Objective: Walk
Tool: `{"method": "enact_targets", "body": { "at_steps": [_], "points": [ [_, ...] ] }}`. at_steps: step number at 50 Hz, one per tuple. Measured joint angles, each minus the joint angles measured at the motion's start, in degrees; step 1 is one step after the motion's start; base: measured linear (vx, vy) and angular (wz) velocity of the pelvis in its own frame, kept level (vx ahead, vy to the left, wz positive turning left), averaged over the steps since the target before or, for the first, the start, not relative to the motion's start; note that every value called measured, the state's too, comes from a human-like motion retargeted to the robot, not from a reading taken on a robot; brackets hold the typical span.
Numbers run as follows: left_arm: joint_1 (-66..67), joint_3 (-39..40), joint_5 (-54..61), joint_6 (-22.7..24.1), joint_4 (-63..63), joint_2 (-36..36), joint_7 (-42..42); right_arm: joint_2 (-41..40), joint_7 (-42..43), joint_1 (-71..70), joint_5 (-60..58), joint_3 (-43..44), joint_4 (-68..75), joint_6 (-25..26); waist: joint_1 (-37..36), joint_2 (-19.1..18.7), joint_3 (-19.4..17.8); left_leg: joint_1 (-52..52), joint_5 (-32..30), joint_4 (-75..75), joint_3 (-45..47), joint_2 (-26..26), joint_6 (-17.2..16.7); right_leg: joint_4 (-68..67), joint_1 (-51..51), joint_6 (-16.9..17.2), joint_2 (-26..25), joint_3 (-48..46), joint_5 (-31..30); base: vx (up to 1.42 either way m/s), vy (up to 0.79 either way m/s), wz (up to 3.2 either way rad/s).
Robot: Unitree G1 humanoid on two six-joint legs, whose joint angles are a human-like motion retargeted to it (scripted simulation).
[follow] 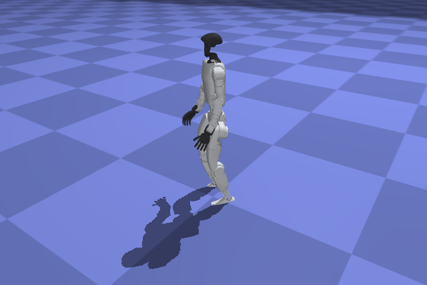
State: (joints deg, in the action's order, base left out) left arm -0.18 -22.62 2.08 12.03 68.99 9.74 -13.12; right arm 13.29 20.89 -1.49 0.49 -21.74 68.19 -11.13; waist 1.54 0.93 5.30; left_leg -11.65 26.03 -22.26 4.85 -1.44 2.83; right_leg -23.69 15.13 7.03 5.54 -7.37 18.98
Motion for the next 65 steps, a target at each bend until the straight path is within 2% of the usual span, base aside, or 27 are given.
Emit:
{"method": "enact_targets", "body": {
  "at_steps": [15, 22, 26, 30, 33, 37, 40, 48, 54, 61, 63, 65],
  "points": [
    [-0.4, 0.1, 2.0, 0.7, -1.1, -0.4, -0.7, 0.7, 0.8, -0.9, -2.4, -2.1, 2.2, 0.4, -2.5, -1.1, -0.1, -6.5, 3.1, -9.4, -0.8, 1.4, -0.2, 1.3, 1.5, 0.2, -1.1, -0.2, -0.9, 0.00, 0.01, -0.01],
    [0.3, 0.8, 2.4, 0.4, -1.7, 0.7, -1.4, 1.7, 0.4, -2.2, -2.8, -2.0, 2.0, 0.9, -3.9, -1.1, -0.5, -7.6, 5.3, -11.1, -0.8, 0.9, 1.4, -1.9, 3.2, 1.1, -0.1, 0.3, 0.5, 0.02, 0.11, -0.03],
    [0.4, 1.4, 2.0, -0.3, -1.5, 0.8, -1.5, 2.0, -0.5, -2.7, -2.2, -1.3, 1.4, 1.2, -3.5, -0.1, -1.1, -5.7, 5.7, -9.2, -0.7, -1.5, 2.7, -9.0, 5.6, 1.8, 2.5, 1.1, 2.7, 0.04, 0.13, 0.09],
    [0.2, 2.0, 1.8, -1.3, -0.7, 0.7, -1.6, 1.9, -1.8, -2.9, -0.7, -0.4, 0.8, 1.6, -2.0, 1.7, -2.3, -2.5, 5.4, -6.3, -0.6, -5.3, 4.0, -22.8, 10.6, 2.5, 7.5, 2.1, 2.9, 0.05, 0.11, 0.15],
    [-0.6, 2.1, 1.8, -2.3, 0.1, 0.7, -1.5, 1.7, -2.8, -2.9, 1.0, 0.3, 0.2, 1.8, -0.6, 2.7, -3.1, -0.1, 5.0, -4.0, -0.7, -7.7, 4.6, -34.6, 15.6, 0.8, 12.0, 1.8, 2.6, 0.08, 0.08, 0.04],
    [-1.9, 2.3, 2.2, -3.6, 1.1, 0.8, -1.5, 1.0, -4.3, -2.6, 3.3, 1.1, -0.5, 2.2, 1.5, 3.1, -3.6, 2.5, 4.1, -0.4, -1.5, -9.4, 4.8, -43.8, 21.4, 0.1, 13.4, 3.0, 1.8, 0.13, 0.04, 0.07],
    [-3.1, 2.5, 2.7, -4.0, 1.2, 0.9, -1.7, 0.6, -5.4, -2.0, 4.7, 1.4, -0.8, 2.4, 2.7, 3.0, -3.7, 4.4, 3.3, 2.6, -2.2, -9.8, 4.6, -44.8, 24.7, 0.3, 12.6, 3.4, 1.7, 0.17, 0.00, 0.04],
    [-6.0, 2.7, 4.1, -3.0, -2.1, 1.9, -2.2, -0.3, -7.2, 0.6, 6.6, 1.3, -0.8, 3.2, 4.0, 1.2, -3.3, 8.5, 2.3, 7.2, -4.2, -7.5, 3.0, -30.2, 27.9, 2.1, 6.5, 3.0, -1.5, 0.19, -0.05, 0.03],
    [-6.3, 2.3, 4.8, -1.8, -4.8, 2.6, -2.4, -0.9, -7.3, 2.9, 6.6, 1.2, -0.6, 3.3, 3.9, 1.5, -2.7, 9.8, 4.3, 2.4, -5.9, -6.5, 1.9, -25.4, 26.8, 1.8, 3.8, 4.2, -1.9, 0.22, -0.11, -0.03],
    [-4.4, 2.8, 6.9, -1.6, -4.7, 2.8, -2.3, 0.1, -5.9, 2.9, 6.6, 0.9, -0.8, 2.6, 2.8, -0.4, -2.9, 9.0, 7.0, -14.9, -8.5, -2.2, -0.9, -27.5, 21.8, -1.5, -1.5, 3.5, 0.7, 0.27, -0.15, -0.16],
    [-3.6, 3.2, 7.6, -1.8, -4.0, 2.6, -2.3, 0.5, -5.6, 2.9, 6.4, 0.6, -1.1, 2.4, 2.4, -1.6, -3.1, 6.8, 4.8, -24.3, -7.7, 0.7, -2.5, -27.9, 20.2, -2.7, -3.7, 3.0, 2.0, 0.20, -0.13, -0.14],
    [-2.7, 3.5, 7.9, -2.0, -3.3, 2.3, -2.2, 1.0, -5.3, 2.8, 6.3, 0.1, -1.5, 2.3, 1.7, -2.9, -3.1, 3.4, -0.3, -35.4, -6.7, 4.3, -4.3, -28.0, 18.7, -4.3, -6.2, 2.3, 3.8, 0.14, -0.11, -0.16]
  ]
}}
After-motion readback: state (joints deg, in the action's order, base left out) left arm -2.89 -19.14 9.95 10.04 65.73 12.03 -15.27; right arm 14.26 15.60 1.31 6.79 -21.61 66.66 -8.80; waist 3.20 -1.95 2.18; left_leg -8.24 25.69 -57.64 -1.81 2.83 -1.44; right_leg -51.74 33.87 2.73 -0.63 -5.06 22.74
